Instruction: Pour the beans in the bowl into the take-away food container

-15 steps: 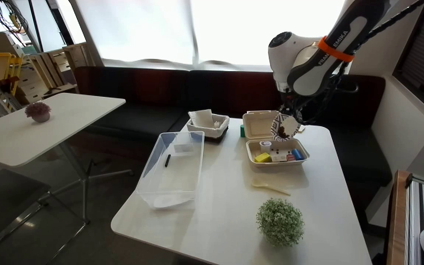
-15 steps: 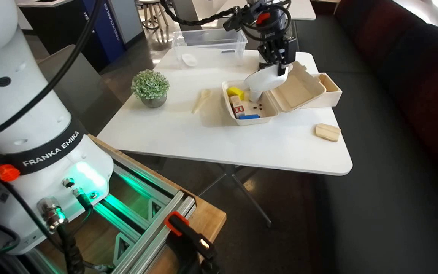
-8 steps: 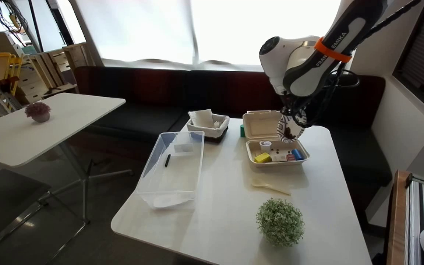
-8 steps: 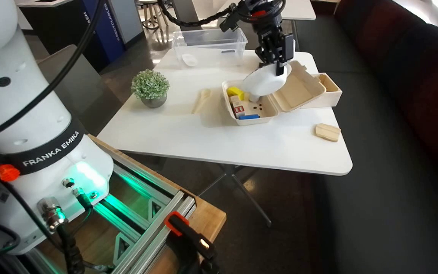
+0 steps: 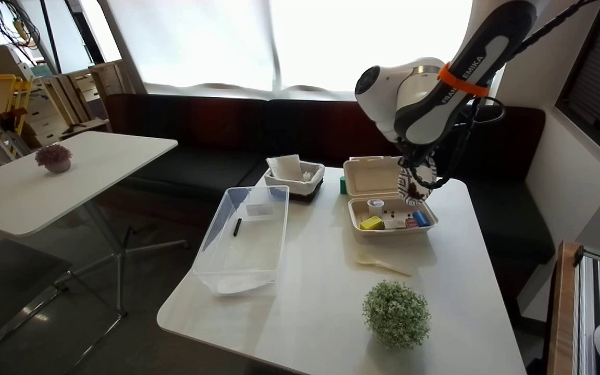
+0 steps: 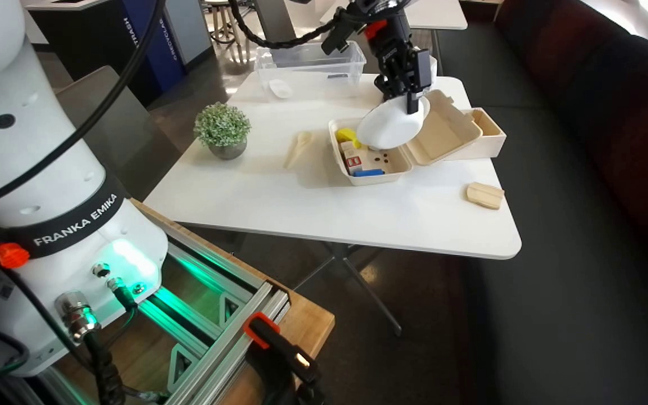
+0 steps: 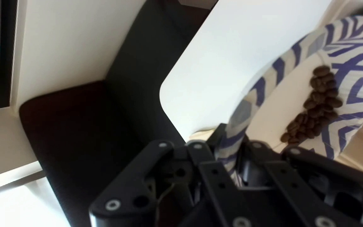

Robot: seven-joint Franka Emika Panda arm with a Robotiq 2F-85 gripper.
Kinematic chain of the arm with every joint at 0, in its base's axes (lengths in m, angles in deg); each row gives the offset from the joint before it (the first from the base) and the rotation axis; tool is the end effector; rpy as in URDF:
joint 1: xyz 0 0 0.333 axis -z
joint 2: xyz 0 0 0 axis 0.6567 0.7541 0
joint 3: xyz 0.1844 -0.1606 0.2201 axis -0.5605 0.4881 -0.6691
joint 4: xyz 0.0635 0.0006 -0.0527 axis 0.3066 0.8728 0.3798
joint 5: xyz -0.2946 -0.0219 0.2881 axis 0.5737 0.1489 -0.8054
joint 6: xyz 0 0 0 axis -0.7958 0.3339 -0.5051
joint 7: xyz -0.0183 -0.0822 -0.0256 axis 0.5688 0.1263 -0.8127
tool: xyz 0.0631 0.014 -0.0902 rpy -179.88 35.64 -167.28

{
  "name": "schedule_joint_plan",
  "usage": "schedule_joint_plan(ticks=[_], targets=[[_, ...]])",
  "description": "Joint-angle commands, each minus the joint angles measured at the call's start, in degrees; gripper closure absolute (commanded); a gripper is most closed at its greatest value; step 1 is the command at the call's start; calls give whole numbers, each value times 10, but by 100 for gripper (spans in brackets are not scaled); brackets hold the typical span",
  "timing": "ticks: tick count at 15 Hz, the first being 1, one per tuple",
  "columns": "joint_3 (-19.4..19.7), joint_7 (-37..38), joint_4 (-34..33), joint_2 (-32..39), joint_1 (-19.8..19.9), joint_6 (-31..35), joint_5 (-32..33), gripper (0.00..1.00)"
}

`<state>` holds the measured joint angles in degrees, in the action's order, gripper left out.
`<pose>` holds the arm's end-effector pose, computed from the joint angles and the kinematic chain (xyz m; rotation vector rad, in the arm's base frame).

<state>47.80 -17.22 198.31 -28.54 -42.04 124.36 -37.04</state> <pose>0.5178 -0.1803 0.2175 2.3730 -0.5389 -0.2053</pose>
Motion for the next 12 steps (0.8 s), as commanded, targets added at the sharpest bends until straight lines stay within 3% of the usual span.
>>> schedule_joint_plan(ticks=[1, 12], targets=[[-20, 31, -19, 24, 4, -37, 28, 98], [-62, 99, -35, 48, -6, -103, 95, 98]])
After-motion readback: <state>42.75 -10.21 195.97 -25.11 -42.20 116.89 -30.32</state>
